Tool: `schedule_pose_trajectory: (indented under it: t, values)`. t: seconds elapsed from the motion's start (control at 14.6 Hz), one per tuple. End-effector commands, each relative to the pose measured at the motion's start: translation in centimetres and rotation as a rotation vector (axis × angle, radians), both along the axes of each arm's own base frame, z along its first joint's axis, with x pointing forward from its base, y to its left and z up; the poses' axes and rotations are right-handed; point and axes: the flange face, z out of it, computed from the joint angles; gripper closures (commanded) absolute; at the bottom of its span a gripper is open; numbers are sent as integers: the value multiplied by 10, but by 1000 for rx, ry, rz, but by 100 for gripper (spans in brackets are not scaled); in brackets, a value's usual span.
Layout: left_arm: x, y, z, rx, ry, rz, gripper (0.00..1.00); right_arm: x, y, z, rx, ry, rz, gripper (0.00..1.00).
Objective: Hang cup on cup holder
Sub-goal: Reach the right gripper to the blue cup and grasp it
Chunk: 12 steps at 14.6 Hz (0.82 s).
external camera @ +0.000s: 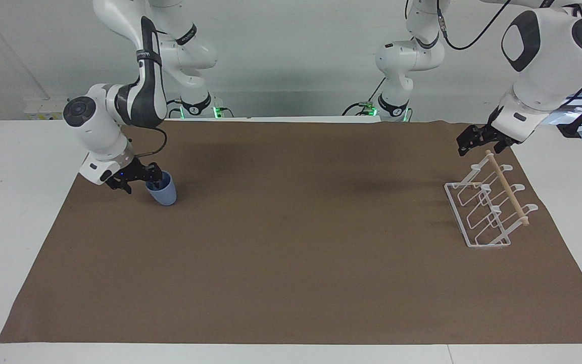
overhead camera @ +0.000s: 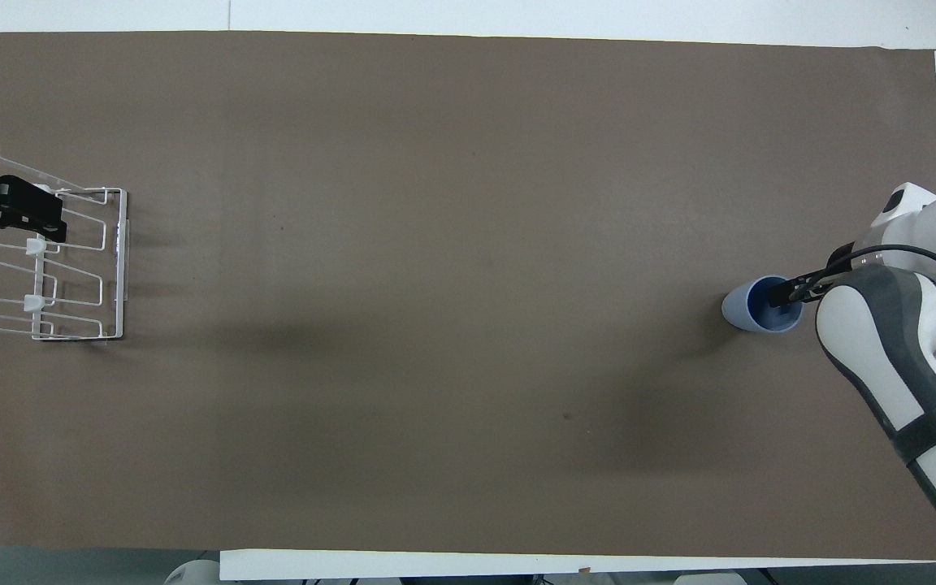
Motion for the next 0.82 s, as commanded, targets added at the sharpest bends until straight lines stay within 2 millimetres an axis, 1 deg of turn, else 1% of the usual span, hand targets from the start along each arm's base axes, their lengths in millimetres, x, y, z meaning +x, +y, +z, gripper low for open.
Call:
schedule_pose_trajectory:
  t: [0.0,0.07,0.14,0.21,0.41,0.55,0.62,0.69,0.76]
  values:
    - [-10,-4,0,15,4,9,0,-4,-1,-3,19,-18,41,47]
    - [-12,-3,-2,16,14,8,0,-3,-1,-4,19,-22,53,64]
    - [-17,-8,-2,20,26,-3,0,-3,0,-4,19,-22,53,81]
    - [-23,-16,-6,25,45,-18,0,-2,1,-4,19,-22,53,90]
    - [-24,-12,-5,26,41,-4,0,-2,5,-3,20,-16,67,100]
    - [-22,-11,-5,28,31,35,0,2,12,1,23,-6,86,100]
    - [-21,-13,-4,35,24,90,0,5,14,6,31,19,94,100]
    - [-21,-16,-4,44,17,148,0,10,25,19,83,40,101,100]
    - [-21,-18,-4,50,12,198,0,16,43,36,191,34,82,100]
